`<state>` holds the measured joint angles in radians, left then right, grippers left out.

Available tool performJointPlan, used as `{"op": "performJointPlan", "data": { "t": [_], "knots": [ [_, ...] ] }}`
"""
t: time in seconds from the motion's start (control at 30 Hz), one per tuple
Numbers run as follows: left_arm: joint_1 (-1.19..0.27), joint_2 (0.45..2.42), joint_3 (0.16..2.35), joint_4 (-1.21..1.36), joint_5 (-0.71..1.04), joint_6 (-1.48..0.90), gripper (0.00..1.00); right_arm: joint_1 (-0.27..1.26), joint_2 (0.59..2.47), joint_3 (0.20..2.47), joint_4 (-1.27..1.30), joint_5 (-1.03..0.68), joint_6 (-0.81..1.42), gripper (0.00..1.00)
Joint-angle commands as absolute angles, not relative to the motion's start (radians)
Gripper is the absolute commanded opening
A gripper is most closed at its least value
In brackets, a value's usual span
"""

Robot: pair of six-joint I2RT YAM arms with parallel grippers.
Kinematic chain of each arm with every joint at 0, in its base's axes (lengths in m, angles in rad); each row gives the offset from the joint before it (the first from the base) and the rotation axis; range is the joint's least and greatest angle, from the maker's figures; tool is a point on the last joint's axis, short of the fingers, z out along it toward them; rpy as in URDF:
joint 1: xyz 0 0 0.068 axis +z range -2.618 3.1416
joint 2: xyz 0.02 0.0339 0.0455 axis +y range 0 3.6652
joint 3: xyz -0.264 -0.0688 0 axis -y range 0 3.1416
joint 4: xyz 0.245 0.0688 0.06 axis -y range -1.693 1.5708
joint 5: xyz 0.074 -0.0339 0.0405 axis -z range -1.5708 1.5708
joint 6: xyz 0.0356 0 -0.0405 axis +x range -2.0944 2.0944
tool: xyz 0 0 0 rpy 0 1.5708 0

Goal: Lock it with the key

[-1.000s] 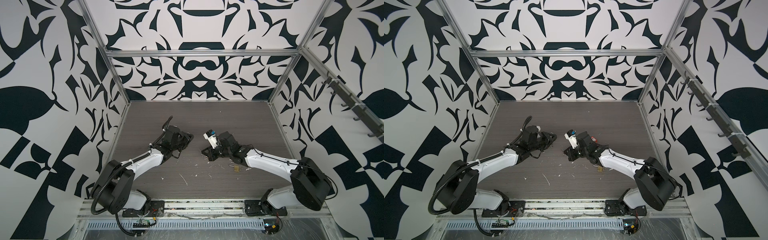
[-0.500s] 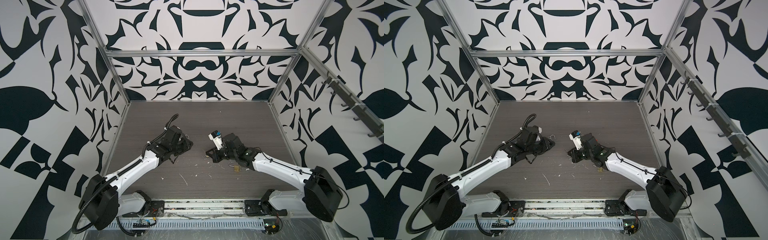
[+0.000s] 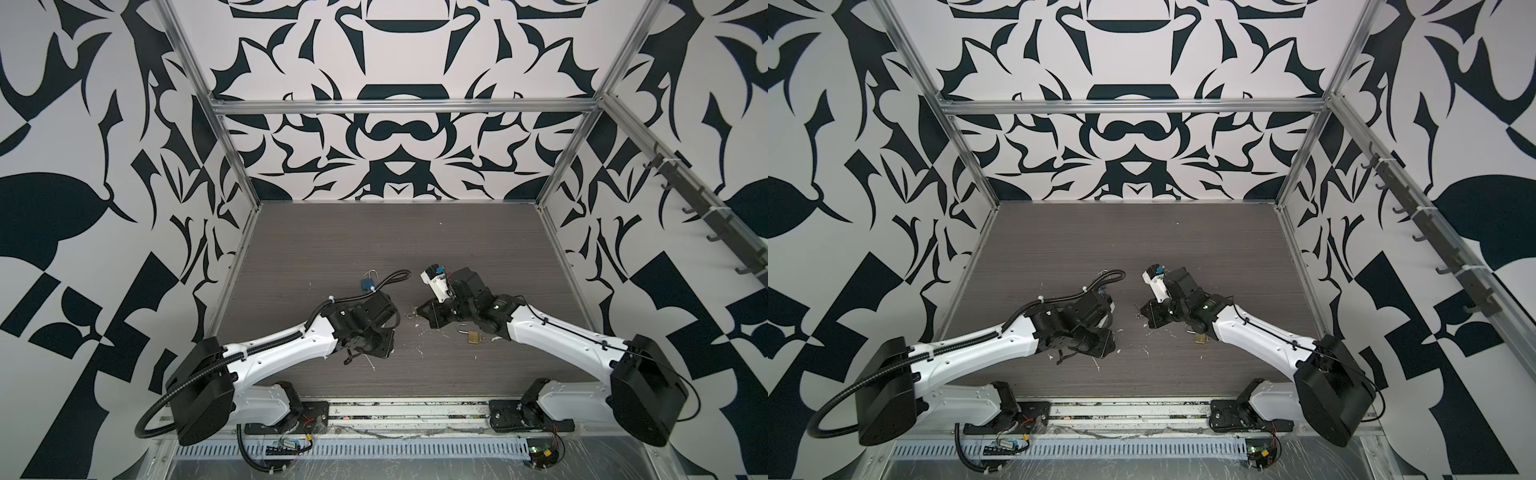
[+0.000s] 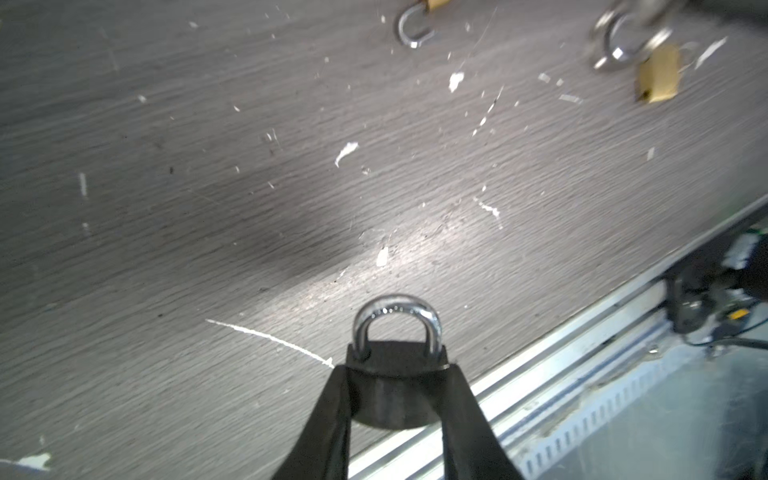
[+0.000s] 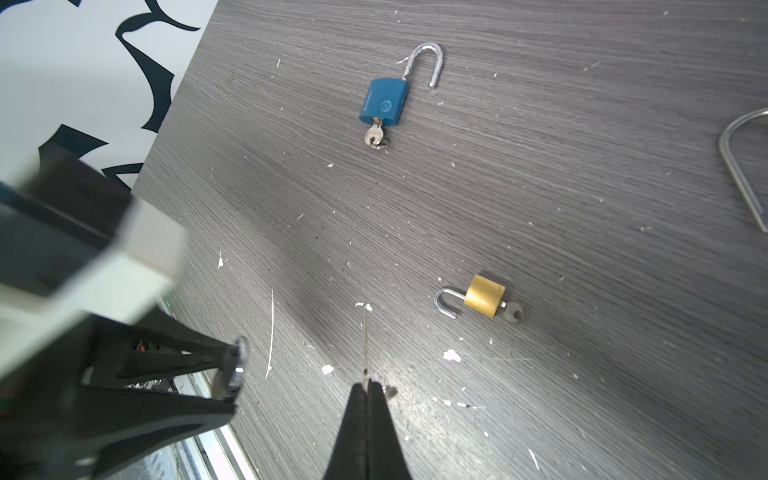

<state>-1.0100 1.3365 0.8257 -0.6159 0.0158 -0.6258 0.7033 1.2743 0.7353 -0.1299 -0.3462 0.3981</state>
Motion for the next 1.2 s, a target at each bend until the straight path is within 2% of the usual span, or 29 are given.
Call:
{"op": "performJointPlan", "data": {
  "t": [0.0, 0.47, 0.67, 0.77, 0.87, 1.0, 1.17],
  "knots": [
    [-1.027, 1.385, 0.808, -0.649, -0.015, -0.541, 0.0, 0.699, 1.24, 0.729, -0.153, -0.335, 0.409, 0.0],
    [-1.028, 1.475, 0.791, -0.607, -0.054, -0.465, 0.0, 0.7, 1.234, 0.716, -0.169, -0.322, 0.407, 0.0],
    [-1.028, 1.508, 0.804, -0.6, -0.048, -0.449, 0.1, 0.7, 1.244, 0.716, -0.164, -0.322, 0.41, 0.0],
    [-1.028, 1.516, 0.808, -0.599, -0.049, -0.442, 0.19, 0.699, 1.243, 0.717, -0.164, -0.323, 0.409, 0.0],
    [-1.028, 1.513, 0.807, -0.6, -0.057, -0.443, 0.34, 0.699, 1.243, 0.72, -0.166, -0.322, 0.409, 0.0],
    [-1.028, 1.513, 0.807, -0.599, -0.061, -0.445, 0.42, 0.699, 1.243, 0.722, -0.173, -0.321, 0.409, 0.0],
    [-1.028, 1.509, 0.807, -0.599, -0.072, -0.446, 0.48, 0.699, 1.241, 0.727, -0.178, -0.321, 0.411, 0.0]
  ]
}}
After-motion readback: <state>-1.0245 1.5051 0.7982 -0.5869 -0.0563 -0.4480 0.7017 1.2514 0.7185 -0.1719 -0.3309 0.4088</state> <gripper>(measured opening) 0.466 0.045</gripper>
